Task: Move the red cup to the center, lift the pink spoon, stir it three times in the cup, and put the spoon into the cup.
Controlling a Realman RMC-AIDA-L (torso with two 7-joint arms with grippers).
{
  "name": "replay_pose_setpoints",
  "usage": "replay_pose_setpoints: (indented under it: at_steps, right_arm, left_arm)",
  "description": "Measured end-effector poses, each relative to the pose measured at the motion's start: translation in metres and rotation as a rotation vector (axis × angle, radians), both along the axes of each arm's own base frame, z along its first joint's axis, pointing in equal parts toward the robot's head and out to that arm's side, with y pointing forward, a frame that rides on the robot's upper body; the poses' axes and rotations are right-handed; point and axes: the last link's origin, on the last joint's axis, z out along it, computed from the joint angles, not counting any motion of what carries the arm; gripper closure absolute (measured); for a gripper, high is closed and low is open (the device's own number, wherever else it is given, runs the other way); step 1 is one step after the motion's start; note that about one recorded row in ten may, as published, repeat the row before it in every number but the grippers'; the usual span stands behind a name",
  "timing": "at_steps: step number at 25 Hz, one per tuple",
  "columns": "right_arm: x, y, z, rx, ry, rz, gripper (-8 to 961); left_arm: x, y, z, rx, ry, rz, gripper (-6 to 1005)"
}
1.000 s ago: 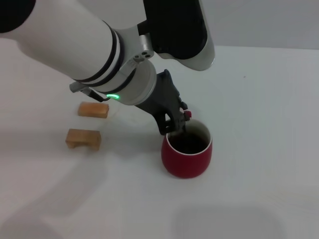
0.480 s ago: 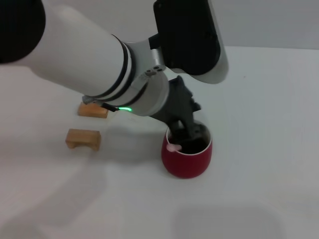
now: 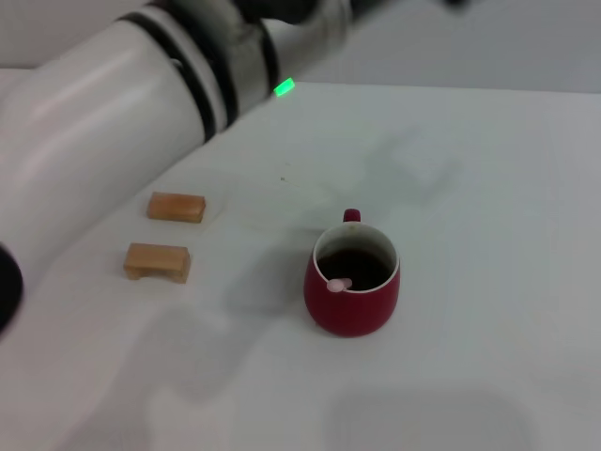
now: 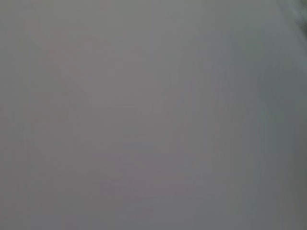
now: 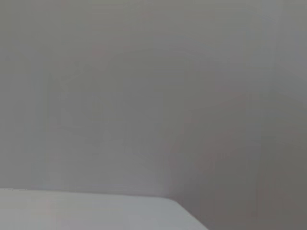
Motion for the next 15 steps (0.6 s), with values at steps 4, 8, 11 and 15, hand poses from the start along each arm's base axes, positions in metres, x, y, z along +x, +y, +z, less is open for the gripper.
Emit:
replay_pose_setpoints:
  at_steps: [4, 8, 11, 15]
  right_arm:
    - [-0.001, 0.000, 0.001, 0.007, 0.000, 0.006, 954]
    - [-0.002, 0.001, 0.000, 0.007, 0.001, 0.010, 954]
    - [-0.005, 0.003, -0.002, 0.014, 0.015, 0.017, 953]
    - [-0.008, 0.000, 0.003, 0.050, 0.001, 0.035, 953]
  left_arm:
    - [-0.015, 0.003, 0.014, 0.148, -0.322, 0.033, 257]
    - [-0.046, 0.004, 0.017, 0.207, -0.586, 0.025, 191]
    - [-0.077, 0.010, 0.005, 0.240, -0.607, 0.005, 191]
    - [-0.135, 0.028, -0.013, 0.289, -0.490, 0.091, 191]
